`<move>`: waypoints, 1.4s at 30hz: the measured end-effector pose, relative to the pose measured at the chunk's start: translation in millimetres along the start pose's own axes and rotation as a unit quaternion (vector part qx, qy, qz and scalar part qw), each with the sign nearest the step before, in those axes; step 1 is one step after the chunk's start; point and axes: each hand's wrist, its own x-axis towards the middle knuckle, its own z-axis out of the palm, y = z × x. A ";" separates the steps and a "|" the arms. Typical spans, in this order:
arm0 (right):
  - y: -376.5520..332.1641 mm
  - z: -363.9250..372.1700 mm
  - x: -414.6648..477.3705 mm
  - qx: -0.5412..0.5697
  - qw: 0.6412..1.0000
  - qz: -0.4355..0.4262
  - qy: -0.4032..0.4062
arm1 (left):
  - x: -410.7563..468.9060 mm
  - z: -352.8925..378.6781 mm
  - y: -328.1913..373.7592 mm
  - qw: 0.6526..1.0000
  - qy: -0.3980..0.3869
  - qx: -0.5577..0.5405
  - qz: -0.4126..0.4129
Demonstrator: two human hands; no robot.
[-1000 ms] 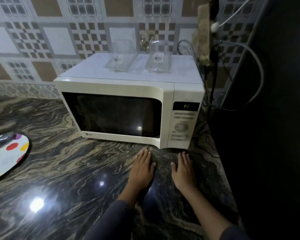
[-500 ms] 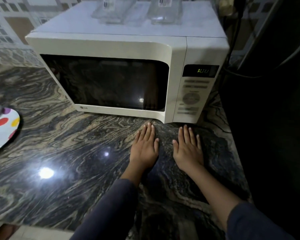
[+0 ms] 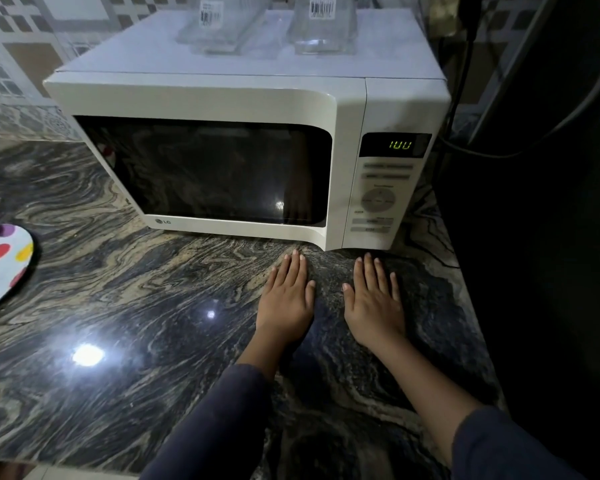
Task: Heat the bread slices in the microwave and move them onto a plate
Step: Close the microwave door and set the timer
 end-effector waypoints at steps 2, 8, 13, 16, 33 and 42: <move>0.2 -0.7 0.0 0.000 1.000 0.000 -0.003 | 0.3 0.2 -0.2 1.000 0.001 0.003 0.001; -0.1 -1.3 0.0 -0.002 1.000 0.002 -0.005 | 0.1 -1.0 0.3 1.000 -0.001 0.001 0.000; 0.8 -0.5 0.0 -0.001 1.000 0.001 -0.001 | 0.0 0.4 -0.4 1.000 0.001 -0.004 -0.001; 0.9 -0.9 -0.3 0.007 1.000 0.002 0.006 | 0.7 0.9 -0.6 1.000 0.004 -0.003 0.000; 7.9 -10.3 -7.6 0.330 0.925 0.080 0.172 | -0.6 -0.4 -1.4 1.000 0.005 -0.015 0.001; 7.6 -48.8 38.4 0.497 0.832 0.151 0.197 | 0.4 0.5 -2.8 1.000 0.011 -0.020 0.005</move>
